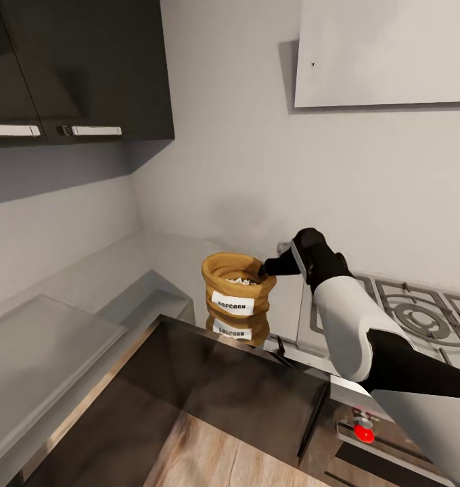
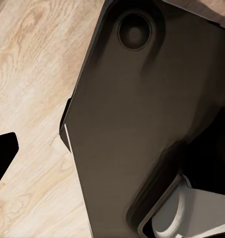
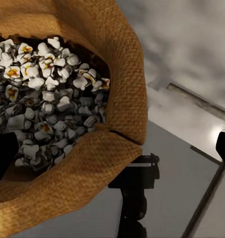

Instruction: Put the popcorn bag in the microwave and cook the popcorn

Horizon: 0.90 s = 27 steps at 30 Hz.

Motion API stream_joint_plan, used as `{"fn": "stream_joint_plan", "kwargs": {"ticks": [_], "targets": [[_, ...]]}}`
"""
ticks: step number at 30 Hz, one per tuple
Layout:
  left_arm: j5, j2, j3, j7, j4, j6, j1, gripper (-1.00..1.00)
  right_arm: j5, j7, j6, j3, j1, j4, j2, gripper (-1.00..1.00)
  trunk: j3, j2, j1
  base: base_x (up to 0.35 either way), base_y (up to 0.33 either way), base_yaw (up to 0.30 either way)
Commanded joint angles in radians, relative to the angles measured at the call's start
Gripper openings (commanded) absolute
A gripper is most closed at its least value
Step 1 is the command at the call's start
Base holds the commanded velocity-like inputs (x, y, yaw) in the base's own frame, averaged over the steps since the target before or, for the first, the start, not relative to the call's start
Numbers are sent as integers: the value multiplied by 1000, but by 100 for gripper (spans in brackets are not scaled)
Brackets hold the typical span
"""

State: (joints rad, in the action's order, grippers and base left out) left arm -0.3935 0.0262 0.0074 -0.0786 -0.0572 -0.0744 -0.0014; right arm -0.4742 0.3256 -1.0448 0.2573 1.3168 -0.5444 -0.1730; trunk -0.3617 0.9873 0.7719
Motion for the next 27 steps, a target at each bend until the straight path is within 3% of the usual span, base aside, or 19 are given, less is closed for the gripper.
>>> {"fn": "stream_joint_plan", "kwargs": {"ticks": [1, 20, 24, 27], "targets": [[-3, 1, 0, -3, -1, -2, 0, 100, -11, 7, -2, 8, 1, -1, -1, 100, -1, 1, 0, 0, 0, 0], [1, 0, -6, -3, 0, -2, 0, 100, -11, 6, 8, 22, 1, 11, 1, 100, -1, 1, 0, 77, 0, 0], [0, 0, -2, -3, 0, -2, 0, 100, -12, 5, 94, 23, 1, 95, 2, 100, -1, 1, 0, 6, 0, 0], [-1, 0, -1, -3, 0, -2, 0, 100, -12, 7, 117, 23, 1, 113, 3, 100, -1, 1, 0, 0, 0, 0]]}}
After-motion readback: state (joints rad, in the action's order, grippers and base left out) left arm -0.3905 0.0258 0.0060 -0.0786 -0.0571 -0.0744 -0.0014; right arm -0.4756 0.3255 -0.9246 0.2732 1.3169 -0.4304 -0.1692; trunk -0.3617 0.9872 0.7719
